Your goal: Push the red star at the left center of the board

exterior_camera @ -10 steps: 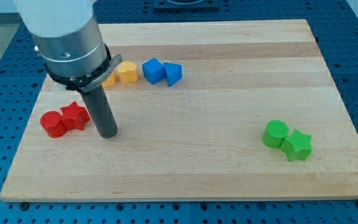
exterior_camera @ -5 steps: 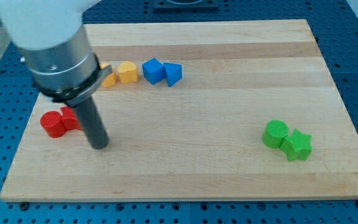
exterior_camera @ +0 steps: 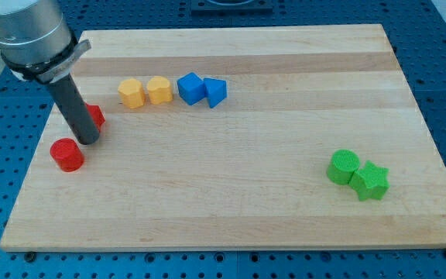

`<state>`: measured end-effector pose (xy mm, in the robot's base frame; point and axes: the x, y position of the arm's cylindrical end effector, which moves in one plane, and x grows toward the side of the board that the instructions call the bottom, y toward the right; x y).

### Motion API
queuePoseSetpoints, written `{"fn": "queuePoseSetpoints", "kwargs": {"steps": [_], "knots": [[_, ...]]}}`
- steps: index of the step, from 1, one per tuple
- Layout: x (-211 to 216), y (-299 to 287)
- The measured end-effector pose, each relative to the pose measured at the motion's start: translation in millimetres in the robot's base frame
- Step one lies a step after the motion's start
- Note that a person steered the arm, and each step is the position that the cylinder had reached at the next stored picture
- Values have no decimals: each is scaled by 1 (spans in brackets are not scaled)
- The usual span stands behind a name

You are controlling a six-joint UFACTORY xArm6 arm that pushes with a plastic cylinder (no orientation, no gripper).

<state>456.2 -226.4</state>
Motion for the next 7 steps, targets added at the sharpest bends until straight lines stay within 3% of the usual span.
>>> {"fn": "queuePoseSetpoints", "kwargs": {"steps": [1, 3, 7], "knots": [[14, -15], [-43, -24], [-19, -20]]}}
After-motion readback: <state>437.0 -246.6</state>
